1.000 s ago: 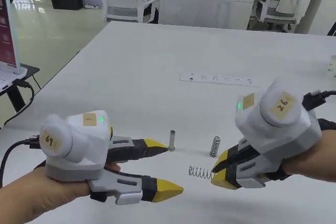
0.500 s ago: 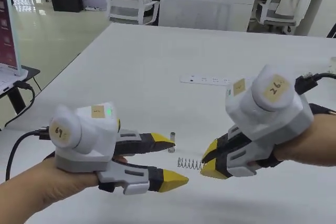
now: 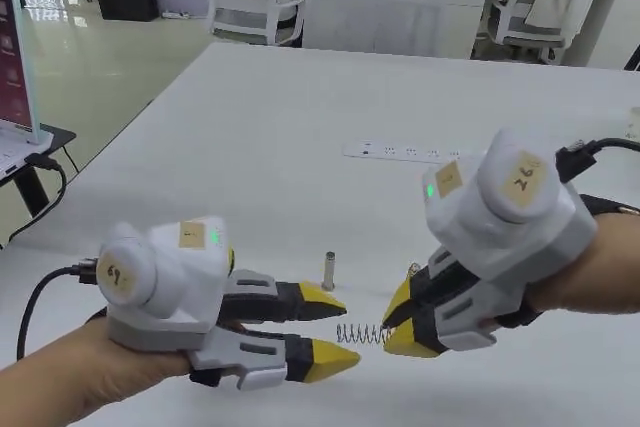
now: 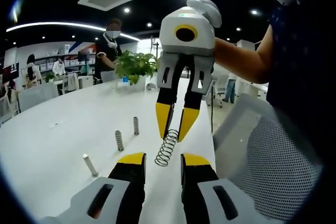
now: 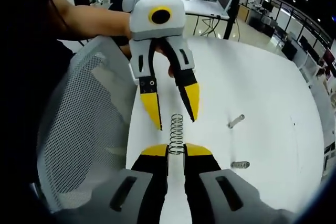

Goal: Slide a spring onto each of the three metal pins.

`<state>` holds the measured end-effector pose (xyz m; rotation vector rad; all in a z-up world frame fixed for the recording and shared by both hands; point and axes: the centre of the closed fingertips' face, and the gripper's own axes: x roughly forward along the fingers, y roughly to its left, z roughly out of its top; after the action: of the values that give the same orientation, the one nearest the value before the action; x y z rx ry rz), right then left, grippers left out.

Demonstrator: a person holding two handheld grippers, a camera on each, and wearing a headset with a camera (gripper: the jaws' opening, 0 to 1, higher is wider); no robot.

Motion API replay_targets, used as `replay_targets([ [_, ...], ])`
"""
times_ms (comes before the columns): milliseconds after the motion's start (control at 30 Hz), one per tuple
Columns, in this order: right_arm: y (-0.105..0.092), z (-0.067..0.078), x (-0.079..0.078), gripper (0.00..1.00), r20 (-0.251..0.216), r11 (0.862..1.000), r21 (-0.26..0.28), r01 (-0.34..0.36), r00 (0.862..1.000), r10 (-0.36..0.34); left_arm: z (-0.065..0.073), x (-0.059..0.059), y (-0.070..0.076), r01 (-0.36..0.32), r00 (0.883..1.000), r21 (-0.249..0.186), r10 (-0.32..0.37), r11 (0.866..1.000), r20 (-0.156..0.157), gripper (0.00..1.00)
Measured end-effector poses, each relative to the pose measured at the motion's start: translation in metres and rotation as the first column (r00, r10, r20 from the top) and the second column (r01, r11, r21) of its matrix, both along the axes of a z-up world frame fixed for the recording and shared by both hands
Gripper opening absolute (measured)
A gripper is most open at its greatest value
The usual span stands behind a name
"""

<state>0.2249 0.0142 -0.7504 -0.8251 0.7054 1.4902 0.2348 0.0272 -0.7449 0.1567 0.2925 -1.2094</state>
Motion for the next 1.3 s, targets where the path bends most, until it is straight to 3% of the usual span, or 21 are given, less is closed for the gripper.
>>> replay_targets([
  [267,-0.001,0.002,-0.005,0.08,0.006,0.997,-0.009,-0.077,0.997,0.077,-0.001,-0.006,-0.003,0.033,0.999,-0.004,-0.033,0.999,-0.006,0.1],
  [567,-0.002,0.0,-0.005,0.08,0.014,0.995,-0.014,-0.097,0.995,0.097,-0.003,-0.008,-0.005,0.049,0.999,0.005,-0.049,0.999,-0.004,0.03],
  [867,-0.003,-0.002,-0.003,0.09,-0.002,0.998,-0.011,-0.066,0.998,0.065,-0.003,-0.01,-0.005,0.053,0.999,0.003,-0.053,0.999,-0.001,0.02],
  [1300,-0.003,-0.015,-0.003,0.12,-0.038,1.0,0.003,-0.015,0.999,0.015,0.004,-0.012,-0.008,0.057,0.998,-0.019,-0.057,0.998,0.009,0.02],
])
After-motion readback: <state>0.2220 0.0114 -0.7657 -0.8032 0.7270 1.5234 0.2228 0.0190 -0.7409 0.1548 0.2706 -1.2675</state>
